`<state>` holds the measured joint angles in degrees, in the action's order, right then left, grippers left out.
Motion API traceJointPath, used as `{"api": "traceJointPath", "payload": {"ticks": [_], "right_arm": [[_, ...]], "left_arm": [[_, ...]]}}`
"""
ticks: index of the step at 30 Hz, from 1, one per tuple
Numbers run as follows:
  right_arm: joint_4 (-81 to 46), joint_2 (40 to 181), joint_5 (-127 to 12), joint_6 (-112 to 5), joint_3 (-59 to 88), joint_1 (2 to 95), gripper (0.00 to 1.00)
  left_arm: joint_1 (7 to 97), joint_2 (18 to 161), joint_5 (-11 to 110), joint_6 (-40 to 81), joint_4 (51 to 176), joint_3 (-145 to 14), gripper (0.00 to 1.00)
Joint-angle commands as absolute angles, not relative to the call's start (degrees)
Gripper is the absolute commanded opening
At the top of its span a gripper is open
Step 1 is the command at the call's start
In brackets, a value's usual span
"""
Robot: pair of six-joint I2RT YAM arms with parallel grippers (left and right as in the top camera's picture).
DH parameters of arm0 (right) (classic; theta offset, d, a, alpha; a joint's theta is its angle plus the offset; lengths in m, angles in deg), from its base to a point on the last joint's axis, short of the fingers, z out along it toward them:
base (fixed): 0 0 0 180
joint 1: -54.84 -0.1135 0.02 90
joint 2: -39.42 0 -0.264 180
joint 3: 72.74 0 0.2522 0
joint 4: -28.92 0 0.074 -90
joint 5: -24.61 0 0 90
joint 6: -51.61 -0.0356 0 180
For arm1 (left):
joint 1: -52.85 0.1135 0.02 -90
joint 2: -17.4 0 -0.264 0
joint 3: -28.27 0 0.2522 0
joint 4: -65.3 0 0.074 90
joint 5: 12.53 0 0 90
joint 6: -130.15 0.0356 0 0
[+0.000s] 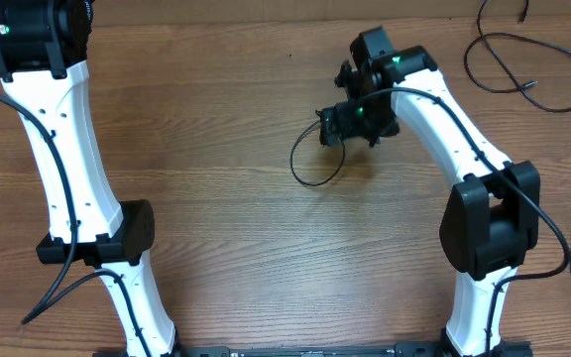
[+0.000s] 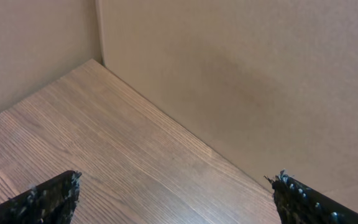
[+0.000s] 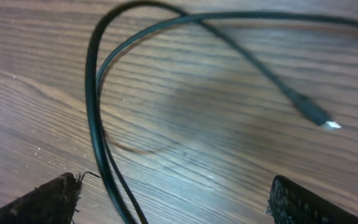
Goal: Untangle cables
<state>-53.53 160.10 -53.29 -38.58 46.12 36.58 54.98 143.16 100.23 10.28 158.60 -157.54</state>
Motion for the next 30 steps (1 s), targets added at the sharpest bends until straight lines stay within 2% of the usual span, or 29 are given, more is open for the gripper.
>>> {"api": "traceJointPath", "payload": {"ticks": [1, 4, 5, 7, 9, 12, 15, 21, 26, 30], "right_arm": [[-52.06, 159.99, -50.06, -38.31, 43.11, 36.53, 0.94], [-51.1, 159.99, -50.06, -38.31, 41.42, 36.53, 0.84], [-51.08, 159.99, -50.06, -38.33, 41.34, 36.53, 0.77], [-51.06, 159.99, -50.06, -38.31, 41.34, 36.53, 0.59], [-51.1, 159.99, -50.1, -38.33, 41.34, 36.53, 0.33], [-51.32, 159.99, -51.59, -39.1, 41.1, 36.53, 0.1], [-52.72, 159.99, -58.01, -41.9, 41.07, 36.82, 0.04], [-57.96, 159.99, -62.41, -43.12, 40.31, 39.42, 0.04], [-58.42, 159.99, -69.93, -50.31, 37.55, 43.79, 0.04], [-58.44, 159.99, -71.41, -51.06, 36.92, 48.38, 0.04]], "left_arm": [[55.13, 143.4, 99.88, 11.03, 158.54, -157.61, 1.0], [55.13, 143.4, 99.88, 11.03, 158.54, -157.61, 1.0], [55.13, 143.4, 99.88, 11.03, 158.56, -157.61, 1.0], [55.13, 143.4, 99.88, 11.05, 158.58, -157.61, 0.99], [55.13, 143.4, 99.88, 11.09, 158.6, -157.61, 0.99], [55.07, 143.4, 99.47, 11.49, 158.63, -157.61, 1.0], [55.09, 143.4, 98.29, 12.32, 158.71, -157.61, 1.0], [55.09, 143.4, 98.16, 12.29, 159.59, -157.61, 0.99], [55.07, 143.4, 98.16, 12.29, 159.92, -157.61, 0.99], [55.09, 143.4, 96.95, 12.29, 159.85, -157.61, 1.0]]}}
